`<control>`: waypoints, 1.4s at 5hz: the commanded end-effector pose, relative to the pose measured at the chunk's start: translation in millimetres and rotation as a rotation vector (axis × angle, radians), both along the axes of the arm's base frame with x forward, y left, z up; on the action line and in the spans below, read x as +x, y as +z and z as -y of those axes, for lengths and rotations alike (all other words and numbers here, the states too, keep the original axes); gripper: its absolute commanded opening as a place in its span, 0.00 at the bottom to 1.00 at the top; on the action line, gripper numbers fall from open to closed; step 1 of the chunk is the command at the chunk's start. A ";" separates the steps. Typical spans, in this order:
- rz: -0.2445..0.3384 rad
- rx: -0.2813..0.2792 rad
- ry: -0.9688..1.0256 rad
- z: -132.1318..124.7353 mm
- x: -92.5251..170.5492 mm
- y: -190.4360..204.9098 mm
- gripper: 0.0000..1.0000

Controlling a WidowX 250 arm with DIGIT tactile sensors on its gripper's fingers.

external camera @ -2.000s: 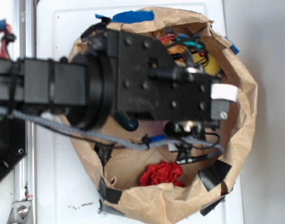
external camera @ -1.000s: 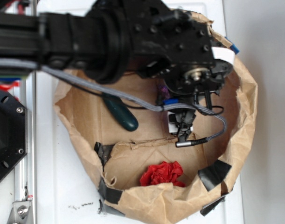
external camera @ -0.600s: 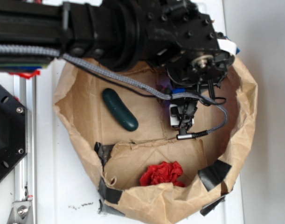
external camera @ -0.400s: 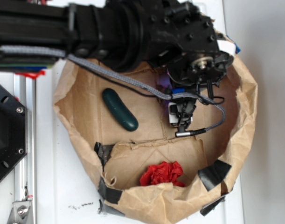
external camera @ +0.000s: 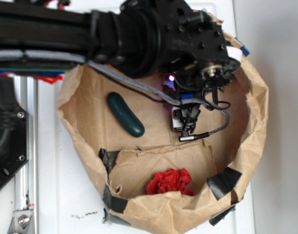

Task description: Grab the rock.

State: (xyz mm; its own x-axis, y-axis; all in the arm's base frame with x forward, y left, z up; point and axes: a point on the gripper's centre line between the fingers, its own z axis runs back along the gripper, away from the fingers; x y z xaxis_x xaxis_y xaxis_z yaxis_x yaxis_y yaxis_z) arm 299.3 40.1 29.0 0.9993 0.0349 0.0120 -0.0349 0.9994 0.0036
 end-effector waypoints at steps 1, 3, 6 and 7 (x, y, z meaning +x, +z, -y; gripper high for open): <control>0.080 0.028 -0.001 5.4 11.0 9.5 0.00; 0.099 -0.004 -0.006 10.5 11.6 31.1 0.00; 0.051 -0.141 -0.129 38.2 -21.0 150.4 0.00; 0.061 -0.141 -0.111 42.0 -24.6 152.4 0.00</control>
